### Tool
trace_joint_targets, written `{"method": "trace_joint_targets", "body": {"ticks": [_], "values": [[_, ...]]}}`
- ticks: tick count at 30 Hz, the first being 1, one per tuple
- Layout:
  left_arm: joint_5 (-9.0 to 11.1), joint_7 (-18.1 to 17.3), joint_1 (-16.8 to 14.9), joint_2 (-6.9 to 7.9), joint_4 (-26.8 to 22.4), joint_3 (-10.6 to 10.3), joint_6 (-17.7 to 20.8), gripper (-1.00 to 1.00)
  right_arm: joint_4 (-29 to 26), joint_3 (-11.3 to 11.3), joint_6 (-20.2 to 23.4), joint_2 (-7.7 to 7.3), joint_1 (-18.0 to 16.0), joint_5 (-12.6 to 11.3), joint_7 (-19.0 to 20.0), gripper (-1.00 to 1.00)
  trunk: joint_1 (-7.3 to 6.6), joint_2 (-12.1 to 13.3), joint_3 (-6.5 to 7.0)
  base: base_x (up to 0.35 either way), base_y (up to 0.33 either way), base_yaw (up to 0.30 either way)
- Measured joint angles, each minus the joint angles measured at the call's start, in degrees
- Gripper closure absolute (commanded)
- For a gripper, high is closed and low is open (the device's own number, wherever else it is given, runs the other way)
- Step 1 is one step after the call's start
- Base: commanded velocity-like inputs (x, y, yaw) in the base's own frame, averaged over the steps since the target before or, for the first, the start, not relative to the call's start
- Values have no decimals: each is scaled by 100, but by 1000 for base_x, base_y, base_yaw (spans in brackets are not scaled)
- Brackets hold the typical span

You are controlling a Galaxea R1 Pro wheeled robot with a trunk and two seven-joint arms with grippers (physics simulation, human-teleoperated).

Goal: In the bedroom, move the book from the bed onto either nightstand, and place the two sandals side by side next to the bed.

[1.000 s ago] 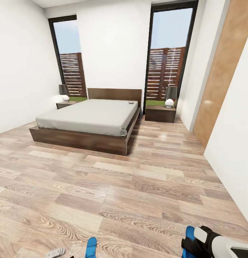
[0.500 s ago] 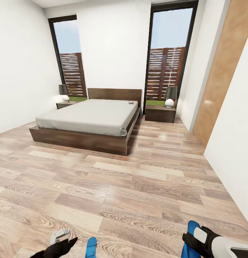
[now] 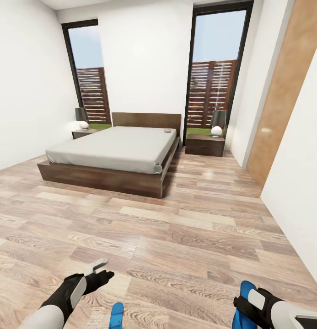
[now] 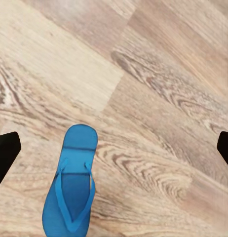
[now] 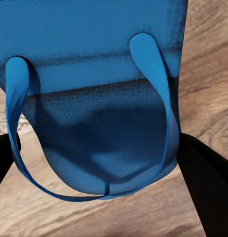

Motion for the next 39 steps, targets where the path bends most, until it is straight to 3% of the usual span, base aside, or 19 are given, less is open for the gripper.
{"method": "trace_joint_targets", "body": {"ticks": [10, 14, 19, 26, 31, 39], "values": [[-5, 111, -233, -100, 95, -3, 9, -100, -252, 10, 344, -24, -3, -4, 8, 100, 0, 0, 0, 0, 0, 0], [-52, 122, -265, -224, 176, -19, -5, -100, -675, 7, 918, -51, -9, -15, 18, 100, 0, 0, 0, 0, 0, 0], [-87, 203, -272, -262, 226, -74, 14, -100, -1024, -18, 1365, -186, -9, -16, 20, 100, 0, 0, 0, 0, 0, 0], [-105, 208, -273, -250, 212, -404, 64, -100, -1136, -41, 1469, -419, -10, -109, 188, 100, 0, 0, 0, 0, 0, 0], [-100, 216, -275, -227, 112, -466, 76, -100, -1148, -49, 1481, -541, -6, -194, 419, 100, 0, 0, 0, 0, 0, 0], [-84, 227, -273, -241, 46, -476, 87, -100, -1150, -56, 1488, -581, -10, -211, 523, 100, 43, -79, -36, 0, 0, 0]]}}
